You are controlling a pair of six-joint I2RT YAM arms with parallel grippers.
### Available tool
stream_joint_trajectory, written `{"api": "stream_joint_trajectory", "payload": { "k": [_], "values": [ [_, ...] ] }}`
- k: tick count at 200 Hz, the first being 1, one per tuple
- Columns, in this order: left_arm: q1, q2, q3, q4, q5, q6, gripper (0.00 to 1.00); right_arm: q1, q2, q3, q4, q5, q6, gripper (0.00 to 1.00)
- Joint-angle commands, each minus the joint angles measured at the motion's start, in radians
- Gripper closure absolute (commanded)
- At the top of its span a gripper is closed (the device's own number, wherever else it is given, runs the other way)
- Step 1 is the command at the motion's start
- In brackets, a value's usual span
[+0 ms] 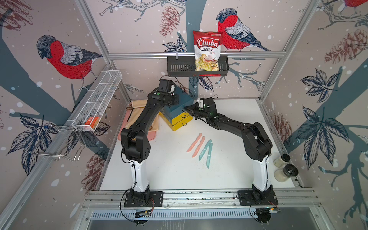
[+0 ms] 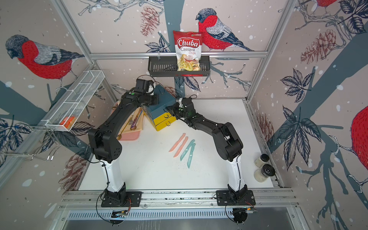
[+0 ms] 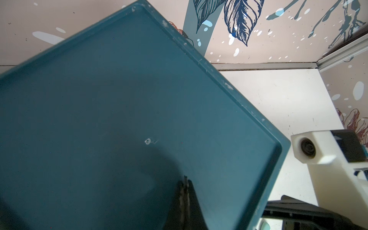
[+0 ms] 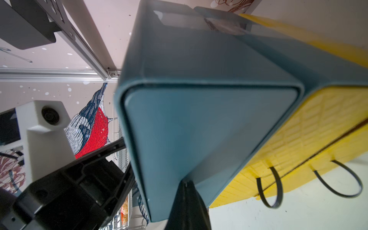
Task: Place the fruit knives into the drawer by color
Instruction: Close the drawer in the storage box, then open the drawer in the storage box.
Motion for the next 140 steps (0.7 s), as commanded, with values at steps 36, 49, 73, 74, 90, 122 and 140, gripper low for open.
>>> {"api": "stream_joint_trajectory", "payload": {
  "k": [36, 49, 73, 74, 90, 122, 140],
  "values": [
    [0.001, 0.015, -0.014, -0.148, 0.004, 0.012, 1.00, -0.001, -0.155, -0.227, 0.072, 0.036, -0.010, 0.56],
    [0.002, 0.015, -0.014, -0.149, 0.008, 0.011, 1.00, 0.001, -0.167, -0.288, 0.111, 0.030, 0.008, 0.53],
    [0.002, 0.016, -0.014, -0.149, 0.007, 0.012, 1.00, 0.005, -0.118, -0.343, 0.218, -0.003, 0.075, 0.58],
    [0.002, 0.015, -0.014, -0.149, 0.007, 0.011, 1.00, 0.005, -0.116, -0.343, 0.221, -0.003, 0.077, 0.59],
    [0.002, 0.015, -0.012, -0.150, 0.007, 0.011, 1.00, 0.008, -0.069, -0.331, 0.259, -0.016, 0.101, 0.61],
    [0.002, 0.012, -0.018, -0.152, 0.004, 0.014, 1.00, 0.014, 0.007, -0.245, 0.264, -0.030, 0.104, 0.62],
    [0.002, 0.009, -0.025, -0.150, 0.004, 0.015, 1.00, 0.015, 0.044, -0.198, 0.268, -0.034, 0.114, 0.63]
  ]
}}
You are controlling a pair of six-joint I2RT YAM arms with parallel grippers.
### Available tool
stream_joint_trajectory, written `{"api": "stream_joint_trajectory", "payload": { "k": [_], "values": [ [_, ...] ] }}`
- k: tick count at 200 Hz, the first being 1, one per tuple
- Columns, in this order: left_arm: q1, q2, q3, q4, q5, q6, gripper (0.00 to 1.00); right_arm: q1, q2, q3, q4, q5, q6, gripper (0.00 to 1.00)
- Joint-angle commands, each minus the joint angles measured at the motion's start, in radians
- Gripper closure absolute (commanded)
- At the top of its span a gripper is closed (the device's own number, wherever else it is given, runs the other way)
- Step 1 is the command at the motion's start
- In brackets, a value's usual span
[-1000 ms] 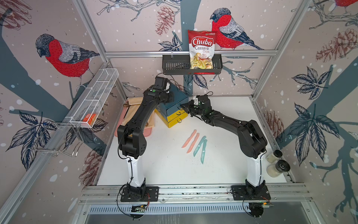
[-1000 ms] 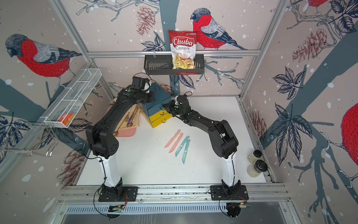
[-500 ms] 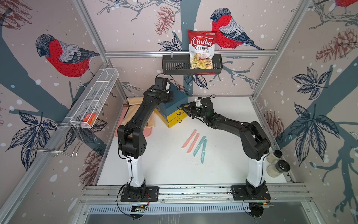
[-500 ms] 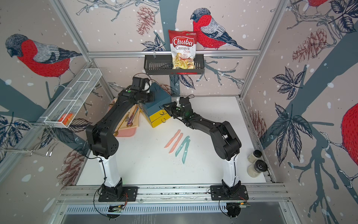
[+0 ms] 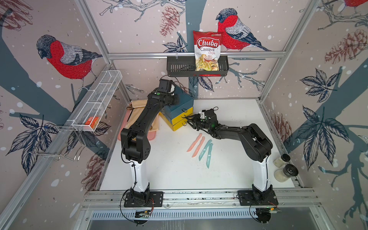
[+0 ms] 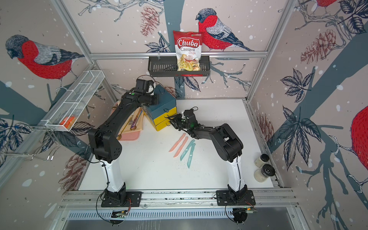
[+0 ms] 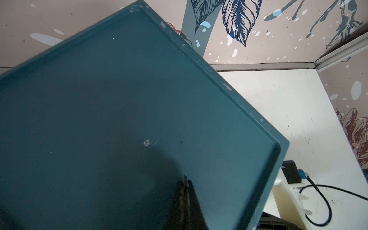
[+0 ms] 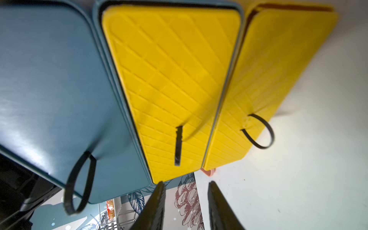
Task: Place the fruit knives into the drawer by color
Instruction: Open the drawer in the storage box.
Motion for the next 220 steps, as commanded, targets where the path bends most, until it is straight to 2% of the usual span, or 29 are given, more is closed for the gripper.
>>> {"api": "stream_joint_trajectory", "payload": {
  "k": [1, 43, 56, 75, 86, 183, 220],
  "values": [
    [0.003, 0.011, -0.018, -0.161, 0.000, 0.016, 1.00, 0.003, 0.036, 0.049, 0.066, -0.021, 0.029, 0.63],
    [0.002, 0.013, -0.025, -0.158, -0.004, 0.019, 1.00, 0.007, 0.111, 0.141, 0.032, -0.038, 0.034, 0.72],
    [0.002, 0.014, -0.023, -0.158, -0.003, 0.018, 1.00, 0.008, 0.128, 0.158, 0.027, -0.044, 0.035, 0.78],
    [0.002, 0.016, -0.022, -0.158, -0.006, 0.019, 1.00, 0.011, 0.135, 0.161, 0.029, -0.049, 0.040, 0.94],
    [0.003, 0.016, -0.020, -0.158, -0.006, 0.018, 1.00, 0.010, 0.125, 0.149, 0.027, -0.048, 0.035, 0.98],
    [0.011, 0.020, -0.012, -0.153, 0.006, 0.015, 1.00, -0.017, -0.160, -0.255, 0.086, -0.063, 0.024, 1.00],
    [0.012, 0.017, -0.014, -0.153, 0.007, 0.015, 1.00, -0.015, -0.231, -0.335, 0.072, -0.056, 0.014, 1.00]
  ]
}}
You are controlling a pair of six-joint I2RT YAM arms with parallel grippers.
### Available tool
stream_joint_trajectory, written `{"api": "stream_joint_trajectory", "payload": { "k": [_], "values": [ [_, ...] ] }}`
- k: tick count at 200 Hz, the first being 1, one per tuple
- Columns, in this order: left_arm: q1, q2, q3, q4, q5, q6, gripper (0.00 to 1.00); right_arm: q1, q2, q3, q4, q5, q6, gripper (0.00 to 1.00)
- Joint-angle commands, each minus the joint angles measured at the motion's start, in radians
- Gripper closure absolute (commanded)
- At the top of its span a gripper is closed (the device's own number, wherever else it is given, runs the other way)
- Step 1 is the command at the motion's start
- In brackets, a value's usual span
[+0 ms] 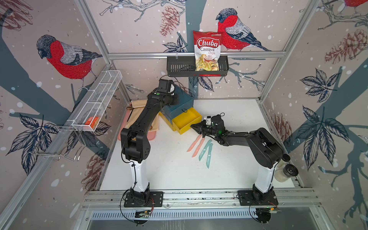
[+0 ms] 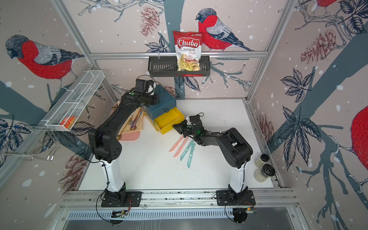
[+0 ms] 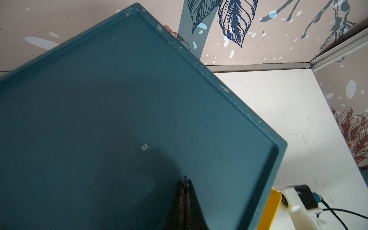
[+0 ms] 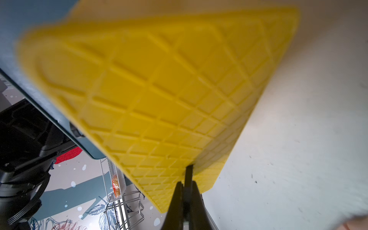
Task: Place the fruit knives into the drawer by color
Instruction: Open the drawer in the storage box.
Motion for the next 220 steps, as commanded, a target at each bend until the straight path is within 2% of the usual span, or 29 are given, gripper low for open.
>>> {"api": "stream_joint_trajectory", "payload": {
  "k": [1, 22, 38, 53, 69, 142, 166, 183, 220],
  "values": [
    [0.005, 0.015, -0.011, -0.169, -0.013, -0.004, 1.00, 0.000, -0.035, -0.030, 0.016, 0.000, -0.026, 1.00],
    [0.004, 0.011, -0.010, -0.171, -0.012, -0.005, 1.00, -0.004, -0.055, -0.042, -0.007, 0.009, -0.040, 0.99],
    [0.004, 0.007, -0.011, -0.171, -0.013, -0.005, 1.00, -0.010, -0.059, -0.032, -0.006, 0.004, -0.047, 0.88],
    [0.003, 0.004, -0.012, -0.171, -0.012, -0.005, 1.00, -0.014, -0.066, -0.011, -0.032, 0.008, -0.068, 0.69],
    [0.004, -0.001, -0.010, -0.171, -0.010, -0.007, 1.00, -0.018, -0.067, 0.019, -0.063, 0.009, -0.089, 0.64],
    [0.003, -0.013, -0.013, -0.174, -0.016, -0.006, 0.96, -0.023, -0.004, 0.097, -0.066, -0.013, -0.090, 0.63],
    [0.004, -0.016, -0.014, -0.180, -0.019, -0.006, 0.89, -0.019, -0.009, 0.093, -0.069, -0.025, -0.088, 0.57],
    [0.003, -0.016, -0.014, -0.185, -0.016, -0.006, 0.82, -0.018, -0.029, 0.080, -0.077, -0.026, -0.096, 0.47],
    [0.004, -0.007, -0.005, -0.196, -0.007, -0.004, 0.73, -0.020, -0.056, 0.047, -0.081, -0.026, -0.103, 0.44]
  ]
}}
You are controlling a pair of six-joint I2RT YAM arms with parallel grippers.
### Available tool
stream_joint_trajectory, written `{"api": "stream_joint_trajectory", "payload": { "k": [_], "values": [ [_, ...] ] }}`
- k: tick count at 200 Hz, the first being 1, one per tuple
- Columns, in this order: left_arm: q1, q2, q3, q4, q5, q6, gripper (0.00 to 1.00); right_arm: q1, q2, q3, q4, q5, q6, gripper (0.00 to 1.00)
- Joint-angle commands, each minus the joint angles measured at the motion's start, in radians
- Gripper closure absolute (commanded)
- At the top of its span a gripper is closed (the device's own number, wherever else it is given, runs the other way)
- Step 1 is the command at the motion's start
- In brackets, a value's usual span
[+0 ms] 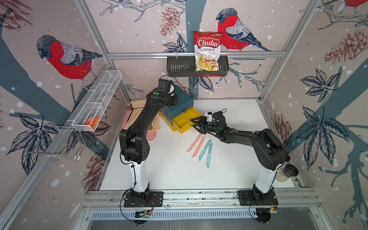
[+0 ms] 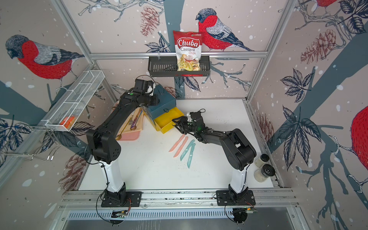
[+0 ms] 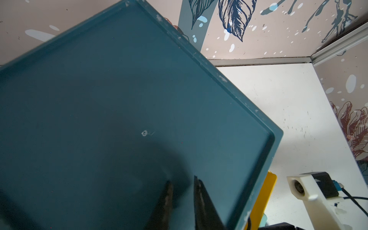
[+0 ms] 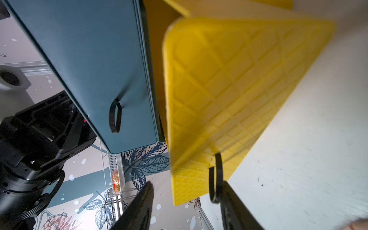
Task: Place the fruit knives into the drawer by color
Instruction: Open the drawer in the storage box.
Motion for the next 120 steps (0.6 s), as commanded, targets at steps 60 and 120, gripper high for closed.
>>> {"api": "stream_joint_trajectory", "payload": {
  "k": [60, 120],
  "values": [
    [-0.001, -0.008, 0.022, -0.177, 0.007, -0.002, 0.44, -0.023, -0.133, -0.085, -0.134, 0.008, -0.085, 0.40],
    [-0.047, -0.172, -0.054, -0.203, 0.004, -0.005, 0.02, -0.009, -0.275, 0.087, -0.916, 0.217, -0.399, 0.33]
  ]
}}
